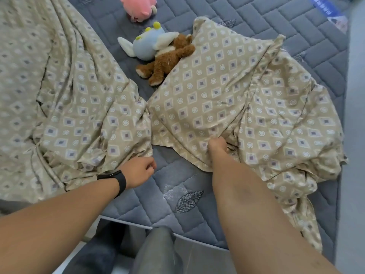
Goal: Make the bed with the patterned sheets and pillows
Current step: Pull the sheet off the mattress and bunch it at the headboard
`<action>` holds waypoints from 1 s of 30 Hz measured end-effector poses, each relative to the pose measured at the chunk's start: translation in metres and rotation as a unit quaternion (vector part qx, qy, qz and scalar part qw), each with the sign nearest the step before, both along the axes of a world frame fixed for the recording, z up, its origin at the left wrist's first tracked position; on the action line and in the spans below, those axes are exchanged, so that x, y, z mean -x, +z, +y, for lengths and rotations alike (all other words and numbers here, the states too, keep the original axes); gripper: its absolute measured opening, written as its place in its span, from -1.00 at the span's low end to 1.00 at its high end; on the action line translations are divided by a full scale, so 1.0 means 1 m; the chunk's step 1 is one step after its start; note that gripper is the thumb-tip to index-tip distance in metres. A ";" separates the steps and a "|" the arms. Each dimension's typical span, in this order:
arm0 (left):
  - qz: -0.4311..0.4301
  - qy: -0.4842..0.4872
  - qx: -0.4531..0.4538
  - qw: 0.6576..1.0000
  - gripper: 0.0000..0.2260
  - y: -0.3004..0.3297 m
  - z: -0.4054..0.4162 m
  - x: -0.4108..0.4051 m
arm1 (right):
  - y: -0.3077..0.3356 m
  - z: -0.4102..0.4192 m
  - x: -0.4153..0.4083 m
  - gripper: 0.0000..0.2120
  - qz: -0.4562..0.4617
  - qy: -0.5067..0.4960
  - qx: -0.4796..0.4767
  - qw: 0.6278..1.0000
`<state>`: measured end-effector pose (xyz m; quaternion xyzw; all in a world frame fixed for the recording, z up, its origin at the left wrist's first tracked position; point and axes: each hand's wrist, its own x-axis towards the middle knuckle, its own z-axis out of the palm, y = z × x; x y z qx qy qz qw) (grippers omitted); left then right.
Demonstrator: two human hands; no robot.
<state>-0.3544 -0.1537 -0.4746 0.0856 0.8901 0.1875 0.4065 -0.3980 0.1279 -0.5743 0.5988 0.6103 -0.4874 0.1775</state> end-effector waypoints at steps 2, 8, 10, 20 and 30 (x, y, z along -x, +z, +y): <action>-0.003 0.007 -0.007 1.000 -0.83 0.015 -0.001 -0.009 | 0.035 -0.007 -0.009 -0.58 0.045 -0.027 0.019 0.998; 0.019 0.003 -0.003 1.000 -0.84 0.071 -0.004 -0.010 | 0.108 -0.026 -0.018 -0.72 0.222 -0.191 0.185 0.938; 0.046 0.033 -0.016 0.998 -0.87 0.106 -0.005 -0.004 | 0.183 -0.037 -0.022 -0.81 0.273 -0.212 0.213 0.914; 0.056 0.065 -0.056 0.995 -0.79 0.192 0.004 0.013 | 0.358 -0.031 -0.087 -0.76 0.396 -0.294 0.236 0.837; -0.164 0.129 -0.029 0.978 -0.18 0.159 0.019 -0.072 | 0.366 -0.032 -0.159 -0.50 0.428 -0.313 0.264 0.805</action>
